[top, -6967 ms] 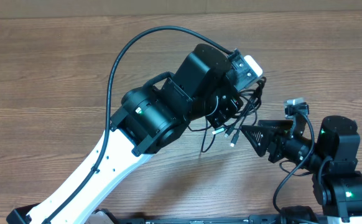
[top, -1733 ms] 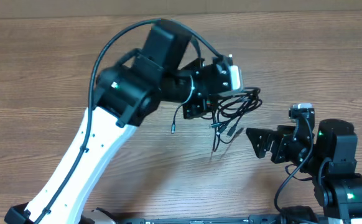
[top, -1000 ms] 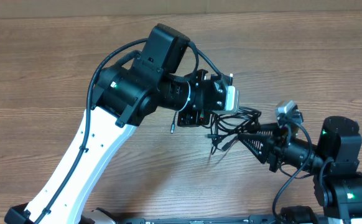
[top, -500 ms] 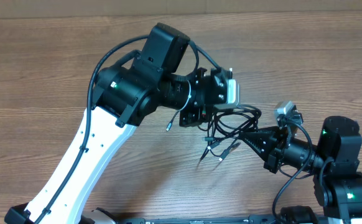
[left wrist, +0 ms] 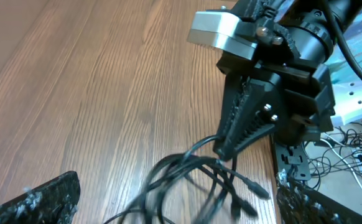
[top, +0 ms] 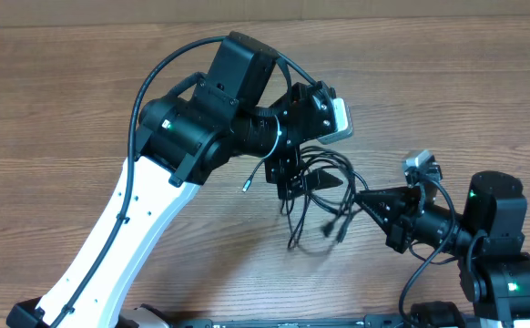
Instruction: Untangle cables
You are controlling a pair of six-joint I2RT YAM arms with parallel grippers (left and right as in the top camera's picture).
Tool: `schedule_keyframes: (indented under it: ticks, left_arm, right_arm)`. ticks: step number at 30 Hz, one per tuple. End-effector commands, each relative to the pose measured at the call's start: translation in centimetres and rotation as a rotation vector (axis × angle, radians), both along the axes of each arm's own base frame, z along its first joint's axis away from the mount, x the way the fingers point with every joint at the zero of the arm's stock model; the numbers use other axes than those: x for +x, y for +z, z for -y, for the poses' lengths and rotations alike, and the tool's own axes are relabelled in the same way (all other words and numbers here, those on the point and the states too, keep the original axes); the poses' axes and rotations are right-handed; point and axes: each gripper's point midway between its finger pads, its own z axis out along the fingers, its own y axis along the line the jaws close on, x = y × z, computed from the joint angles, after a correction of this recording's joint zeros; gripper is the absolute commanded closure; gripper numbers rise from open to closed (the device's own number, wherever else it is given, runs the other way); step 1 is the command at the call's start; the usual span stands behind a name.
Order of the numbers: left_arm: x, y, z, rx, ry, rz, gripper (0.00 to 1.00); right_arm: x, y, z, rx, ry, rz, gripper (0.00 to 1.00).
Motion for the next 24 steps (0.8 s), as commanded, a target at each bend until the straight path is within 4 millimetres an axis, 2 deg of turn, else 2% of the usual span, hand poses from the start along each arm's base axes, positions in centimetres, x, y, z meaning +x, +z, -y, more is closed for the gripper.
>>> schedule_keyframes:
  ticks: [1,8,18,24]
  left_arm:
    - [0.1,0.8,-0.7,0.009,0.038,0.019,0.01]
    - [-0.6,0.1,-1.1,0.038,0.024,-0.002,0.0]
    - [-2.8,-2.9,-2.7,0.162,-0.114,-0.008,0.0]
    - [-0.1,-6.7,-2.8,0.296,-0.074,-0.027,0.0]
  right_arm:
    - [0.8,-0.7,1.2,-0.06,-0.079,-0.007,0.96]
    - [0.8,-0.8,1.3,-0.066,-0.087,-0.008,0.96]
    - [0.8,-0.7,1.3,-0.063,-0.083,-0.008,0.96]
    - [-0.6,0.2,-0.3,-0.034,0.064,0.061,0.96]
